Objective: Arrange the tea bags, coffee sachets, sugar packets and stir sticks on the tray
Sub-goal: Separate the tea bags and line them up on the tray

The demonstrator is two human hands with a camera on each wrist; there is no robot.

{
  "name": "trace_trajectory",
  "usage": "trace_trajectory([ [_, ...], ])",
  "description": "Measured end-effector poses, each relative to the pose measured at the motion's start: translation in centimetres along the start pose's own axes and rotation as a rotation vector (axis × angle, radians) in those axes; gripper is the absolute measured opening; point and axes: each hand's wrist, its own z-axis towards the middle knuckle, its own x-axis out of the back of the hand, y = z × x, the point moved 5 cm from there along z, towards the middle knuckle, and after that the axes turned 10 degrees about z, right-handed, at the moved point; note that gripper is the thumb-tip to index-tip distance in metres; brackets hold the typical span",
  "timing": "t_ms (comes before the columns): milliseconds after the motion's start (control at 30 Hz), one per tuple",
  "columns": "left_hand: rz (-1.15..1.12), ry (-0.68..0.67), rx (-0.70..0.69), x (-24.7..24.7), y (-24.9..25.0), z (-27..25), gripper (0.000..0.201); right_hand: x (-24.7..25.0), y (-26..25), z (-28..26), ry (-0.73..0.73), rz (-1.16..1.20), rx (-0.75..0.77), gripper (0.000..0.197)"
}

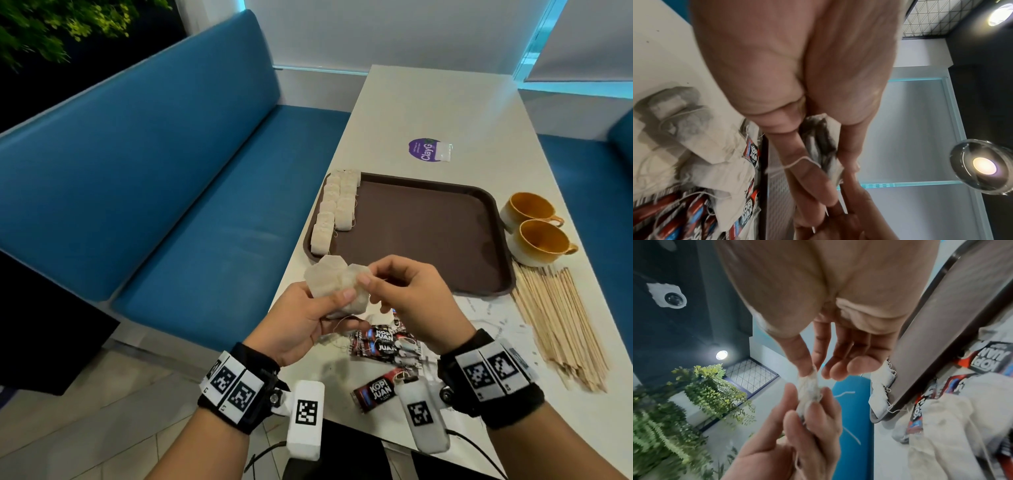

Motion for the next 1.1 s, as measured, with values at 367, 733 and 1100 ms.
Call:
trace_trajectory([
  [367, -0.020, 0.181, 0.027, 0.7, -0.6, 0.4, 0.020, 1.8, -0.6, -0.2, 0.218, 0.160, 0.067, 0.008],
  [733, 0.059, 0.236, -0.063, 1.3, -0.8, 1.4, 0.011, -0.7, -0.2, 0.1, 0.068, 0.231, -0.001, 0.022],
  [1100, -0.090, 0.295, -0.038, 2.6, -0.4, 2.4, 0.014, -2.0, 1.0, 2.7, -0.042, 0.001, 0.052, 0.023],
])
